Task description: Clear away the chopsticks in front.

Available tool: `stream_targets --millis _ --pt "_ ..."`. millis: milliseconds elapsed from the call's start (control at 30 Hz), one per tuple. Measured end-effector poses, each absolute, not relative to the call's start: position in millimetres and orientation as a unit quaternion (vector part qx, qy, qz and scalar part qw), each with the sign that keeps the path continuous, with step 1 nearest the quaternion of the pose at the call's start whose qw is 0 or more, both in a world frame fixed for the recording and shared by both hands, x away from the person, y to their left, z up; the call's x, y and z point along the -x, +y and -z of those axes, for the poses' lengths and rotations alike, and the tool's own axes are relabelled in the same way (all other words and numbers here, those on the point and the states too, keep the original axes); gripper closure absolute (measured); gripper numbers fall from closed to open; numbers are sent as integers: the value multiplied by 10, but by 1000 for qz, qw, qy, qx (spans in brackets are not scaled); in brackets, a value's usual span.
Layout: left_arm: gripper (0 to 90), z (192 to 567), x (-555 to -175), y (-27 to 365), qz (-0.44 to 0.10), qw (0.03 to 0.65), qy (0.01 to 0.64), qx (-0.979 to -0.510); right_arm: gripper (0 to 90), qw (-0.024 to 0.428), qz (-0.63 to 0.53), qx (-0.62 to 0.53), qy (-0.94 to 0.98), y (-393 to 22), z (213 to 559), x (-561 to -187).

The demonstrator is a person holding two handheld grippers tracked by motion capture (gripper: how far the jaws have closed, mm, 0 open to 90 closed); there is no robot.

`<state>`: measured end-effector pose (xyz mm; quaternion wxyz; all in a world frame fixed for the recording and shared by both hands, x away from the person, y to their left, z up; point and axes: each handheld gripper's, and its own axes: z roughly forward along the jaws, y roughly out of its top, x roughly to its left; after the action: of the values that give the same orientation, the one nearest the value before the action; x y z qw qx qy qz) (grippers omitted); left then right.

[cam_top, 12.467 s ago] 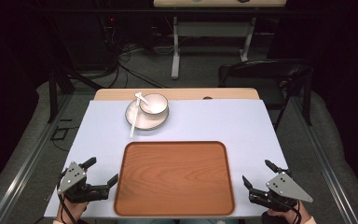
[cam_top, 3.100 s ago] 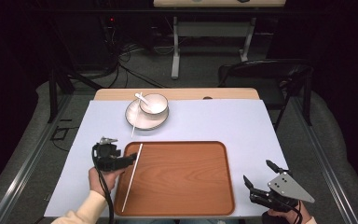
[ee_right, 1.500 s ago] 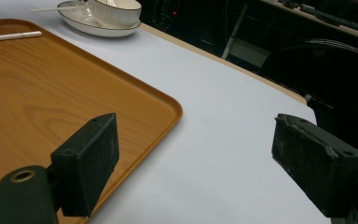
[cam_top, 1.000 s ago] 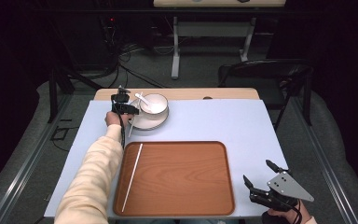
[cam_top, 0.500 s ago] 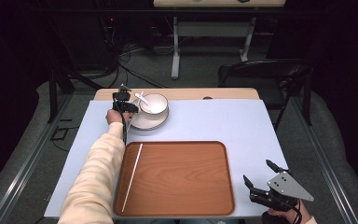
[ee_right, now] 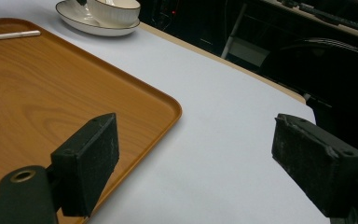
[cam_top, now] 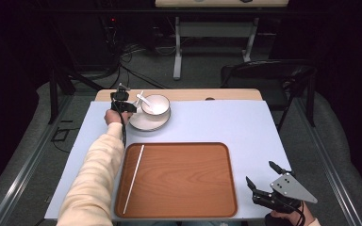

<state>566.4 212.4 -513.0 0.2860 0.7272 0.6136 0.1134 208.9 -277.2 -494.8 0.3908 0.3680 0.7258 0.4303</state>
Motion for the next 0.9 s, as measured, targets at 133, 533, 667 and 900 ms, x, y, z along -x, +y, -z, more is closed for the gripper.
stream_targets --millis 133,533,667,900 --pt "850 5064 -5637 2176 -113 292 615 -724 143 390 -430 -368 726 -2770 4949 -2091" --pt "850 4778 -5467 2316 -125 314 622 -706 143 390 -431 -368 726 -2773 4948 -2089" --pt "850 4672 -5394 2388 -128 320 623 -702 143 390 -431 -368 726 -2775 4949 -2088" --pt "850 4514 -5188 2483 -126 336 618 -699 143 389 -433 -368 725 -2780 4952 -2088"
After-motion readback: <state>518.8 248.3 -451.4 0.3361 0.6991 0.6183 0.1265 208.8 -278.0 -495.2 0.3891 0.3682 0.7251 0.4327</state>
